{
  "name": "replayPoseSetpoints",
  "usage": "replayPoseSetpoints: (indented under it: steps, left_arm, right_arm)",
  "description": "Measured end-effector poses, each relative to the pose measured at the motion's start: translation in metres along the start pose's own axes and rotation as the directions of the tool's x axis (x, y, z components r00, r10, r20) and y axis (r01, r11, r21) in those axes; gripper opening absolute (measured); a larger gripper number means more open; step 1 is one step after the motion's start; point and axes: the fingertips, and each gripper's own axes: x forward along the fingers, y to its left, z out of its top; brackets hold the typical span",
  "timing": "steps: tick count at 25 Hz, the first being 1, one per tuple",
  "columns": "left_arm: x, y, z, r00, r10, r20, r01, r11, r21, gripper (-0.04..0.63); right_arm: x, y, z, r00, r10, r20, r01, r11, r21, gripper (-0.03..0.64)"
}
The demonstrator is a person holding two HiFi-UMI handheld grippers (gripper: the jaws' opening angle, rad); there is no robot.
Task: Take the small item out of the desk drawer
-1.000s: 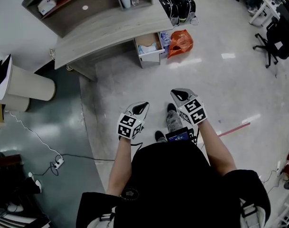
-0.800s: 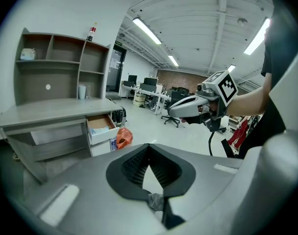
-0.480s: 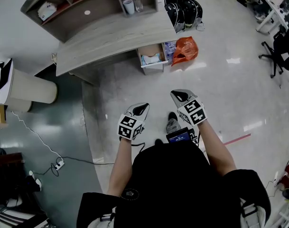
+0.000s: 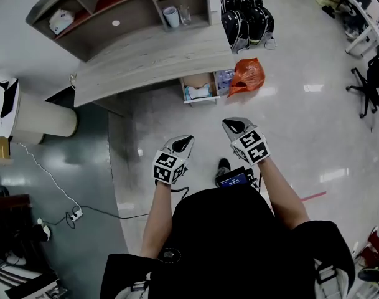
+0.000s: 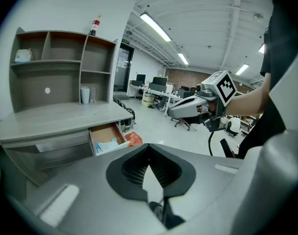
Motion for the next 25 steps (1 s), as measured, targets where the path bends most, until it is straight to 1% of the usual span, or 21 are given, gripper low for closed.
replayPoseSetpoints:
  steps: [6,12,19,25]
  left_arm:
    - [0.03,0.009,0.023,1.0,0.03,0.004,-0.03,1.0,-0.009,0.002]
    - [0.043,0.012,0.033,0.999,0.047,-0.008,-0.047,0.999,-0.013,0.002]
    - [0.043,0.024,0.026,0.998,0.067,-0.022,-0.068,0.997,-0.045,0.002]
    - [0.045,0.039,0.017,0.999,0.039,-0.034,-0.041,0.997,-0.058,0.002]
  right_arm:
    - [0.01,-0.037,0.008,1.0,0.031,-0.002,-0.031,0.999,-0.01,0.003]
    - [0.016,-0.055,0.013,0.999,0.052,-0.007,-0.052,0.999,-0.01,0.003]
    - [0.03,-0.056,0.012,0.997,0.077,-0.025,-0.077,0.997,-0.008,0.003]
    - [0.046,-0.053,0.013,0.998,0.058,-0.038,-0.058,0.998,0.006,0.003]
